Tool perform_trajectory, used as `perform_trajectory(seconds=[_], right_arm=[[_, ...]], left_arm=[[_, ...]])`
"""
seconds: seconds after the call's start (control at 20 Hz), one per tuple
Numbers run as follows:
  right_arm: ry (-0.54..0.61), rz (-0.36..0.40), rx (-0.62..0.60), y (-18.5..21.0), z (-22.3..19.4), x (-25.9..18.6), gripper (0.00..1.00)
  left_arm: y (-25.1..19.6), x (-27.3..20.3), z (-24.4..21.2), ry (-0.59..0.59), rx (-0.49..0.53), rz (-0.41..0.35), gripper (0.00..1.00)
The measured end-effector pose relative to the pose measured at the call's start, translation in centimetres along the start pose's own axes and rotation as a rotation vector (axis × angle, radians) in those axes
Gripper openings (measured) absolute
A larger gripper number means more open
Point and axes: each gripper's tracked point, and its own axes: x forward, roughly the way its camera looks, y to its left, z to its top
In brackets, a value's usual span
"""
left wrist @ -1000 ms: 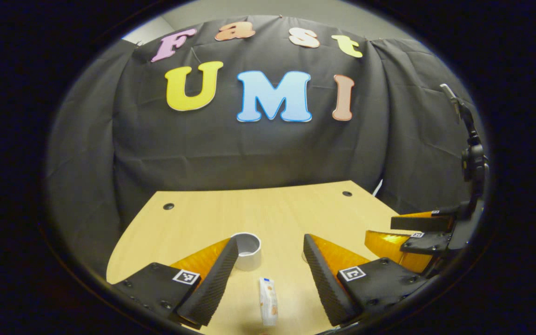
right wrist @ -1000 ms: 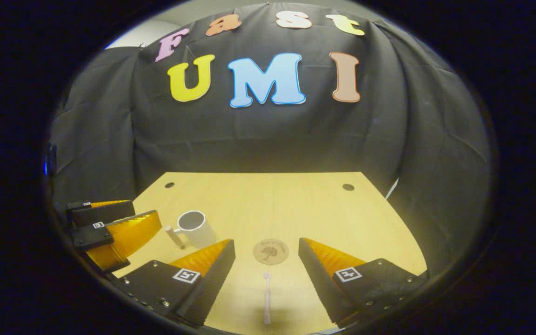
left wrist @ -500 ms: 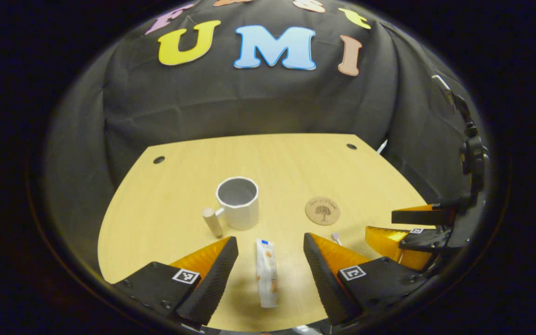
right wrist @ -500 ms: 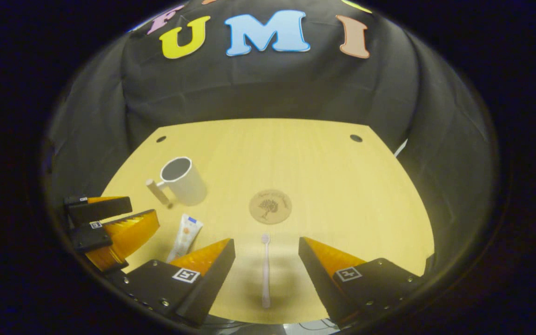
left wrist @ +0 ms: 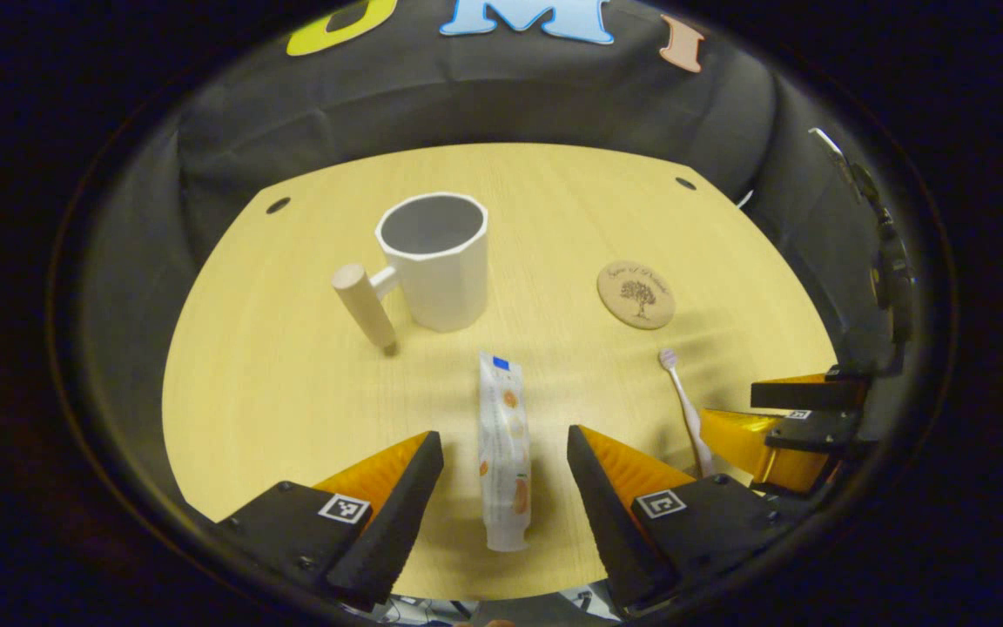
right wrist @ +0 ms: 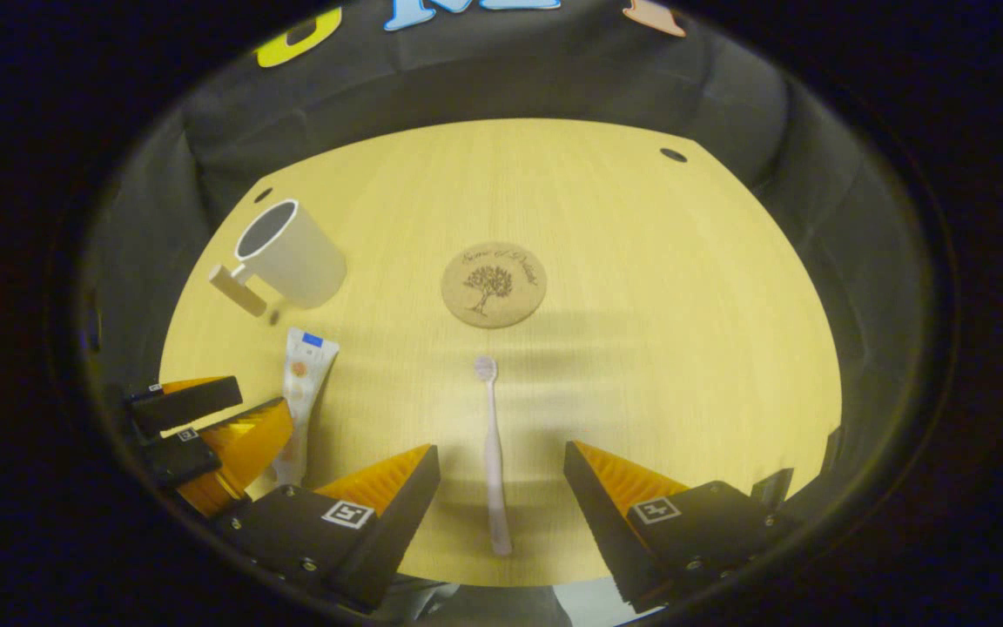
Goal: Put the toothbrush and toothpaste on the desktop into the cup, then pick up the cup and place it on the coaster on the desktop.
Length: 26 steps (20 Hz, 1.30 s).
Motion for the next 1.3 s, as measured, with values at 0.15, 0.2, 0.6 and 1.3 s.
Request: perform_trajectory(seconds=[0.15, 0.2, 0.6, 1.3], right_arm=[[0.047, -0.018, -0.007, -0.1, -0.3, 1.2, 0.92], [0.063, -0.020, -0.007, -0.2, -0.5, 1.5, 0.92], [0.220, -0.038, -0.037, -0.3, -2.7, 3.1, 0.92], [0.329, -0.070, 0.032, -1.0, -1.9, 3.8, 0.45]], left_arm=[[-0.1, 0.9, -0.8, 0.057, -0.005, 0.013, 0.95], [0.1, 1.2, -1.0, 0.071, -0.009, 0.018, 0.96], [0.7, 3.2, -2.2, 0.162, -0.052, 0.039, 0.96], [0.8, 4.5, -2.6, 0.274, -0.083, 0.092, 0.51]])
